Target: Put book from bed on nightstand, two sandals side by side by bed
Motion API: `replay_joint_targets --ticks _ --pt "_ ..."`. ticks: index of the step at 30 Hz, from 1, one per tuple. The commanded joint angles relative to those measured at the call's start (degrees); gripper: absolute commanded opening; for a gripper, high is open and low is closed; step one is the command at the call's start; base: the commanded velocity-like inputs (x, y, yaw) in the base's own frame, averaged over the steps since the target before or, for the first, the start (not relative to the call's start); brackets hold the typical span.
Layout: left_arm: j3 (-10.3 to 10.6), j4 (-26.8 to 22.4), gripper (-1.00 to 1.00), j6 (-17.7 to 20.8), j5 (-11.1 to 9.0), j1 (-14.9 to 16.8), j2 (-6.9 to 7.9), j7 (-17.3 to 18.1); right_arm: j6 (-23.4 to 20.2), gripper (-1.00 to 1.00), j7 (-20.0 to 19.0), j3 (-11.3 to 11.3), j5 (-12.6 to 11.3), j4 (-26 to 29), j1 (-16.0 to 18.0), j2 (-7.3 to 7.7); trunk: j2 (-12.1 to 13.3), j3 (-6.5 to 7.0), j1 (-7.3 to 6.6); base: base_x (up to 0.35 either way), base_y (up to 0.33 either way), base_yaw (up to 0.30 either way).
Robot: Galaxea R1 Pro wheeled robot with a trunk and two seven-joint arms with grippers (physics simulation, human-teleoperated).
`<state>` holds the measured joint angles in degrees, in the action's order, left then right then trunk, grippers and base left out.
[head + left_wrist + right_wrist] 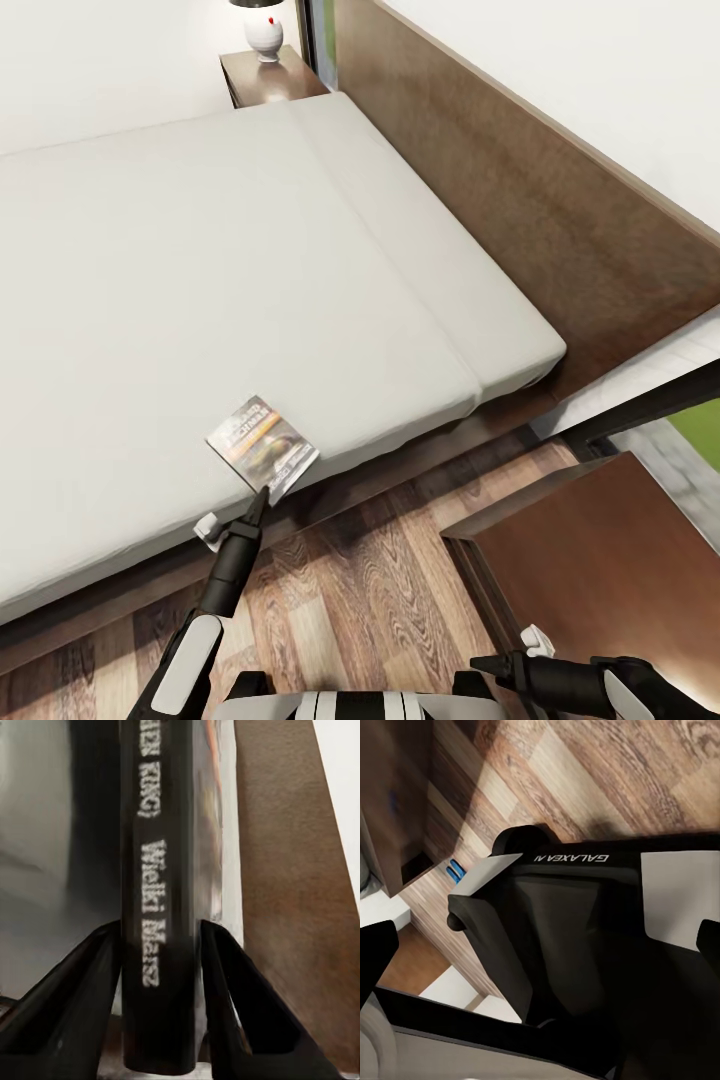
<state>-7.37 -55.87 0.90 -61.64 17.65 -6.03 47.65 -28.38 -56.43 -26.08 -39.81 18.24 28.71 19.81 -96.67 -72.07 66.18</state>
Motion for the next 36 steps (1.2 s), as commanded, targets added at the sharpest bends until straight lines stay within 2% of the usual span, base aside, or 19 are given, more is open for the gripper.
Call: replay_joint_targets --ticks 1,27,31,36 --pt "-0.1 0.1 -1.00 0.0 -0.1 0.0 -0.03 0.1 -0.4 1.00 0.0 -0.3 -0.5 0.0 0.0 0.05 0.0 -0.03 0.00 0.000 0.000 0.000" --pt "0.0 -0.6 -1.00 0.3 0.2 0.0 -0.03 0.4 -0.4 1.00 0.0 -0.3 -0.5 0.0 0.0 0.05 0.0 -0.03 0.00 0.000 0.000 0.000" --pt "0.1 -3.7 -1.00 0.9 0.2 0.0 0.03 0.4 -0.4 1.00 0.0 -0.3 -0.5 0.0 0.0 0.05 0.0 -0.03 0.00 0.000 0.000 0.000" --pt "0.1 -4.6 -1.00 3.2 0.3 0.0 0.05 0.4 -0.4 1.00 0.1 -0.3 -0.5 0.0 0.0 0.05 0.0 -0.03 0.00 0.000 0.000 0.000"
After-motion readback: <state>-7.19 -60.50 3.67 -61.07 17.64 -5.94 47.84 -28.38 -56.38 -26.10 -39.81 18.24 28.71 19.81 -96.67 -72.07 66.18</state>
